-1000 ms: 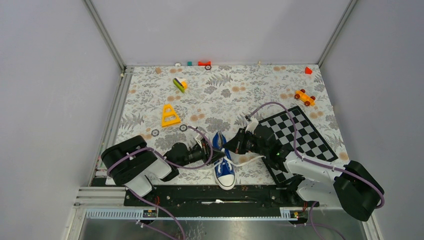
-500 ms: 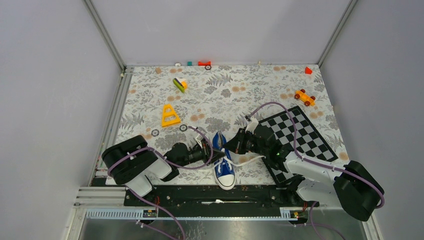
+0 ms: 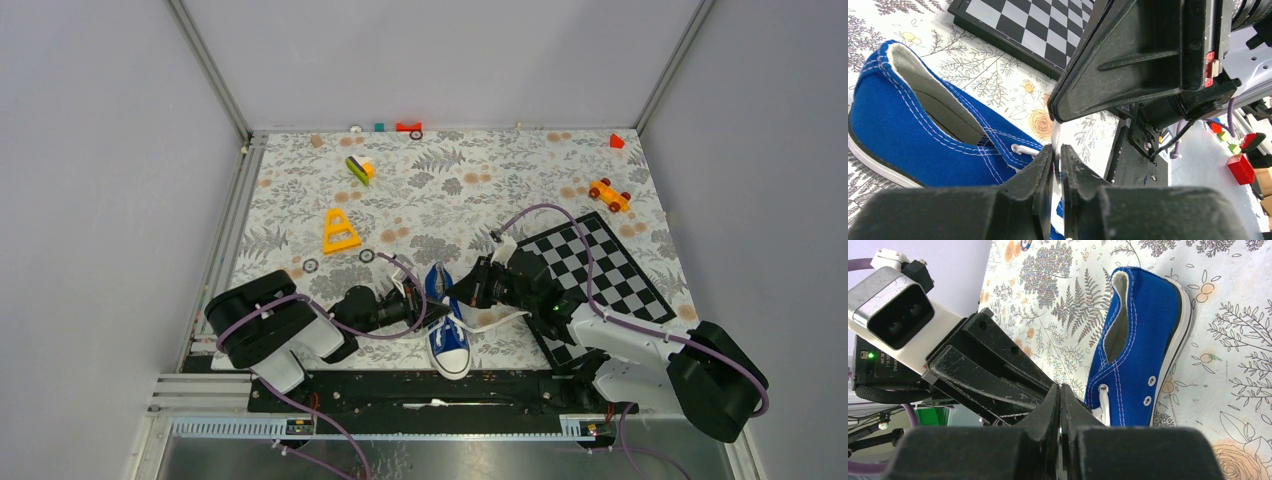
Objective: Tie the shoes
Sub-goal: Adjust the shoelace on the shoelace.
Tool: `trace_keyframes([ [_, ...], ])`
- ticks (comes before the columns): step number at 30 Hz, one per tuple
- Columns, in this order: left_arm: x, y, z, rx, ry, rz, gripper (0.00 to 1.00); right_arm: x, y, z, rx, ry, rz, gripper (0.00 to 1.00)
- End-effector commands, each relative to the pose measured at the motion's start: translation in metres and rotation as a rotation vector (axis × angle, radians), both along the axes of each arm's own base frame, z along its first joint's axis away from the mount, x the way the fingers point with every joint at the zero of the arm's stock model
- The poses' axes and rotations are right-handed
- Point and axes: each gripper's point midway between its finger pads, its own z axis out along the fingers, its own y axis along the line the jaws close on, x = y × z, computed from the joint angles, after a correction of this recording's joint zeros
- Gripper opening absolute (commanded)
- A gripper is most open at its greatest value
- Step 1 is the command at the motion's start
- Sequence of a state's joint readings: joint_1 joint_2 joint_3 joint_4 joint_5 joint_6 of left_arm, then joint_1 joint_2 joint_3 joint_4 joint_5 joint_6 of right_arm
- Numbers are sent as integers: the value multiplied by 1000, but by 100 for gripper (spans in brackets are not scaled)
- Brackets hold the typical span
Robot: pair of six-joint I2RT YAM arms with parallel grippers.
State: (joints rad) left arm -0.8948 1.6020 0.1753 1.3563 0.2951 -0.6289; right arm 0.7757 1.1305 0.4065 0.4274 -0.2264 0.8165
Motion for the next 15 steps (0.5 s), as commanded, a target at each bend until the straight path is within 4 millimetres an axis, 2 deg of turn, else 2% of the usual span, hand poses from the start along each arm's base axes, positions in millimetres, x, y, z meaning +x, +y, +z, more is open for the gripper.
trace_keyframes([
  [1, 1, -7, 21, -65, -62, -18, 10, 9, 5, 24, 46, -56, -8, 0],
  [5, 1, -8, 20, -64, -59, -22, 0, 9, 5, 24, 45, -56, -8, 0],
  [8, -1, -8, 21, -66, -61, -28, 0, 9, 5, 25, 47, -59, -8, 0],
  [9, -1, -8, 21, -66, -62, -29, 0, 9, 4, 26, 44, -59, -9, 3],
  [11, -1, -9, 21, -66, -62, -31, 0, 9, 3, 30, 40, -66, -12, 31],
  [12, -1, -9, 21, -66, -62, -31, 0, 9, 2, 33, 37, -76, -11, 41],
  [15, 0, -10, 22, -68, -64, -32, 0, 10, -7, 43, -1, -123, -22, 60],
])
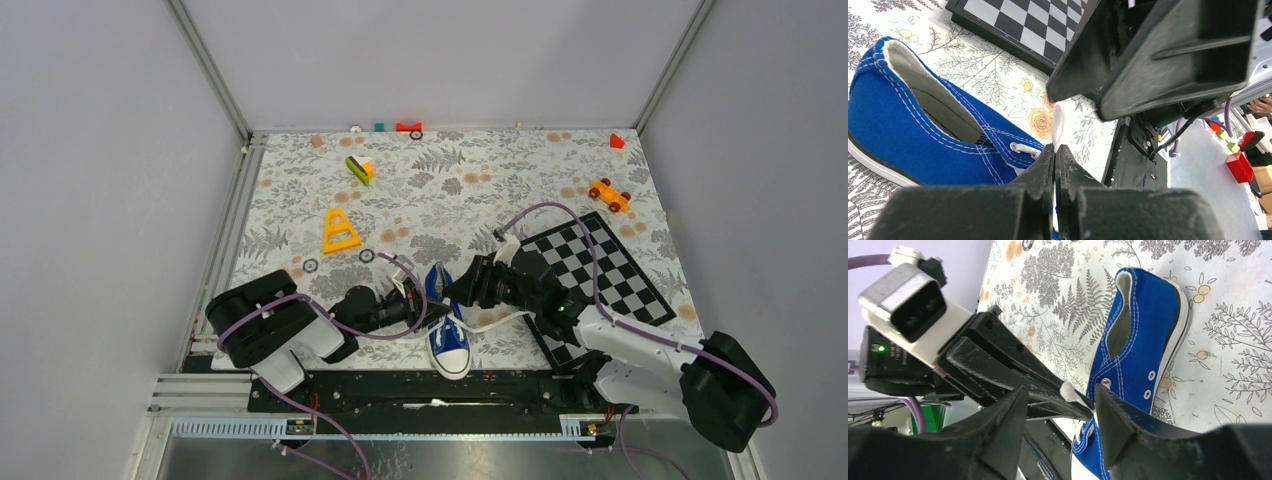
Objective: Tie the shoes
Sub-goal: Adjust the shoelace on the shoelace, then pick up the shoelace at the center of the board.
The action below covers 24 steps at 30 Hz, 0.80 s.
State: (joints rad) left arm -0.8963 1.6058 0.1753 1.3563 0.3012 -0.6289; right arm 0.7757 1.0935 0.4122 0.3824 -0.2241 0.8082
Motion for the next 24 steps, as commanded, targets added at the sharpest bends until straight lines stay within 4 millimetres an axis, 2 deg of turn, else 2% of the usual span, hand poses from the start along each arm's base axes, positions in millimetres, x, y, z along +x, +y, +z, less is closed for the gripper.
trace_keyframes([
  [1, 1, -10, 23, -72, -67, -23, 0, 14, -9, 42, -20, -137, -42, 64],
  [3, 1, -10, 24, -74, -68, -22, 0, 17, -28, 43, -90, -173, -98, 69],
  [6, 1, -9, 24, -74, -68, -20, 0, 15, -76, 25, -259, -146, -246, 73],
  [9, 1, -8, 23, -72, -67, -16, 0, 3, -137, 3, -428, -38, -450, 64],
  [11, 1, -9, 23, -73, -68, -15, 0, -15, -158, -13, -522, 28, -457, 65],
  [13, 2, -10, 23, -74, -69, -15, 0, -34, -165, -33, -576, 109, -415, 69],
  [15, 2, -11, 25, -78, -71, -15, 0, -51, -165, -53, -583, 207, -395, 80],
  [18, 3, -11, 27, -82, -76, -9, 0, -58, -161, -72, -524, 288, -436, 90],
  [24, 2, -11, 26, -81, -76, -7, 0, -37, -145, -86, -361, 325, -573, 74],
])
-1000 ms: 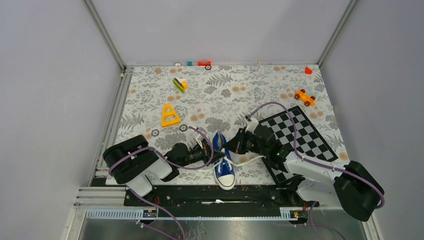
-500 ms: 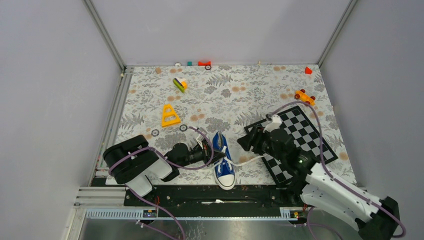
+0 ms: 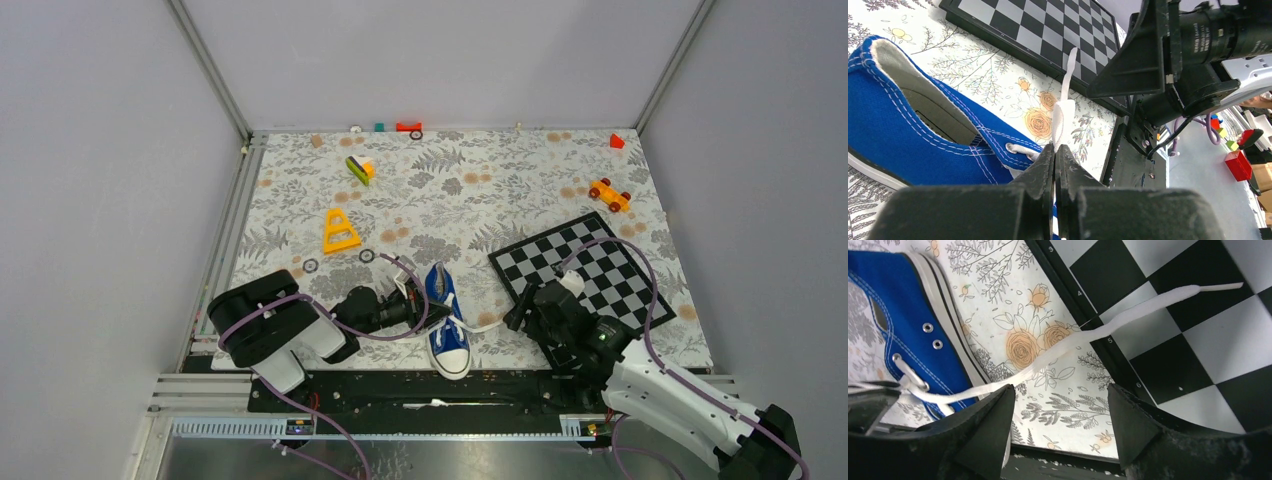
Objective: Tie the shoes
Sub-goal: Pick up the shoelace at the center of the board.
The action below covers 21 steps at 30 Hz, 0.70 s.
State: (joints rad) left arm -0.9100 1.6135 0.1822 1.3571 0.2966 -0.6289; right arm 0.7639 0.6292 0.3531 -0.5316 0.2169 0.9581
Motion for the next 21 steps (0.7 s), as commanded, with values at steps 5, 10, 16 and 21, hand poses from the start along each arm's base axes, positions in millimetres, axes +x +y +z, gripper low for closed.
trace_keyframes([
  [5, 4, -7, 25, -78, -76, -1, 0, 24, 20, -16, 130, 23, -187, 71],
  [10, 3, -6, 25, -76, -83, -2, 0, 28, 24, -21, 156, 43, -234, 63],
  [16, 2, -6, 24, -74, -83, -8, 0, 41, 12, -21, 119, -45, -274, 8],
  [21, 2, -5, 25, -76, -84, -2, 0, 47, 31, 12, 91, -118, -69, 0],
])
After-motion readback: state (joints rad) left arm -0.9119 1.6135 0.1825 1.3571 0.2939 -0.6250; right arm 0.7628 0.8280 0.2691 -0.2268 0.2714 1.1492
